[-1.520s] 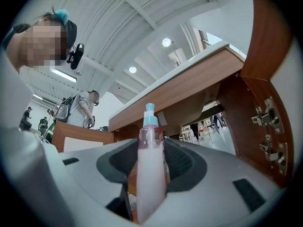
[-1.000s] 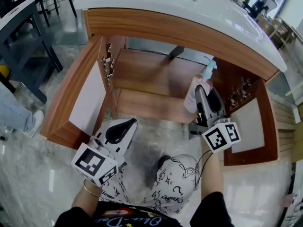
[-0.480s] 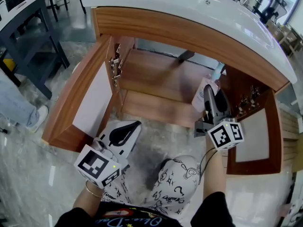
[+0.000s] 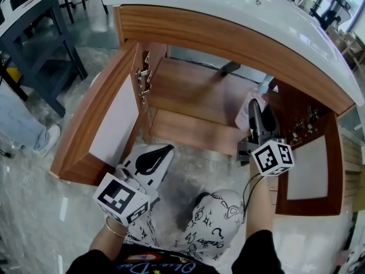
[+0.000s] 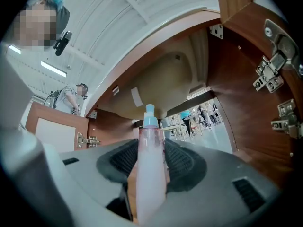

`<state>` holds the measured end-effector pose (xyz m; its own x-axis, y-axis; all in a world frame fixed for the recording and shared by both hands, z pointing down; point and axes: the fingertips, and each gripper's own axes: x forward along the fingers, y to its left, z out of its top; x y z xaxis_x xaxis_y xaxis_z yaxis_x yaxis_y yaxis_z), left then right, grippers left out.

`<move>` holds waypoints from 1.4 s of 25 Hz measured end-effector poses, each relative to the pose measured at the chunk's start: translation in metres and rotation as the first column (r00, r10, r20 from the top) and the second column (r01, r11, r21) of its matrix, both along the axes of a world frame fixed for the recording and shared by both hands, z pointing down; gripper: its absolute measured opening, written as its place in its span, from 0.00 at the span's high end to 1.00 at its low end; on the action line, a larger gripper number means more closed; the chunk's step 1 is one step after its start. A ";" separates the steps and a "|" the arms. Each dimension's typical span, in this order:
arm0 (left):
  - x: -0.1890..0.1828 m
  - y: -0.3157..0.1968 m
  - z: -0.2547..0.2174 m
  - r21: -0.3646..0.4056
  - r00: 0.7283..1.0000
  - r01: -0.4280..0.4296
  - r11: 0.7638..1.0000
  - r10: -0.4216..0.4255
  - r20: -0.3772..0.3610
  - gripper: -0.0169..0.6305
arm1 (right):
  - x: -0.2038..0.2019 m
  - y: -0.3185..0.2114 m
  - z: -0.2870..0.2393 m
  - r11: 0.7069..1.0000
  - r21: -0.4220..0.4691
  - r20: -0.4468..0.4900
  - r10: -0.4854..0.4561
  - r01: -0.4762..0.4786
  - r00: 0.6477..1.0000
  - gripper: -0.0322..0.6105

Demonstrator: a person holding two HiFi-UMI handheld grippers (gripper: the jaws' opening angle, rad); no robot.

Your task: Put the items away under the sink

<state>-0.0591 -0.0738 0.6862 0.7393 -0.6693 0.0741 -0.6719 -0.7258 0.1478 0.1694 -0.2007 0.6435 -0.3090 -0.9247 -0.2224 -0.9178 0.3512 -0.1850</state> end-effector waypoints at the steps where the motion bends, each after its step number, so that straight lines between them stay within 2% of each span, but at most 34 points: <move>1: 0.001 -0.001 0.001 0.001 1.000 0.001 1.000 -0.001 0.003 0.96 | 0.000 -0.002 0.001 1.000 -0.001 -0.004 0.002 -0.002 1.000 0.67; 18: 0.052 -0.018 -0.012 0.058 0.997 -0.069 0.996 0.068 0.020 0.96 | -0.002 -0.029 0.013 1.000 -0.019 -0.031 0.012 -0.013 0.999 0.67; 22: 0.059 -0.022 -0.015 0.055 0.997 -0.082 0.995 0.082 0.000 0.96 | -0.003 -0.035 0.013 1.000 -0.018 -0.035 0.011 -0.012 0.999 0.67; 27: 0.062 -0.020 -0.014 0.047 0.995 -0.099 0.994 0.099 0.006 0.96 | -0.002 -0.046 0.013 1.000 -0.023 -0.038 0.015 -0.016 0.999 0.67; 35: 0.049 -0.016 -0.019 0.050 0.997 -0.077 0.996 0.076 0.028 0.96 | 0.005 -0.068 0.012 0.998 -0.038 -0.059 0.042 -0.044 0.997 0.67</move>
<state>-0.0097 -0.0897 0.6675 0.7868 -0.6142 0.0611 -0.6172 -0.7814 0.0919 0.1746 -0.2689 0.6557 -0.2802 -0.9450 -0.1685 -0.9416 0.3047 -0.1434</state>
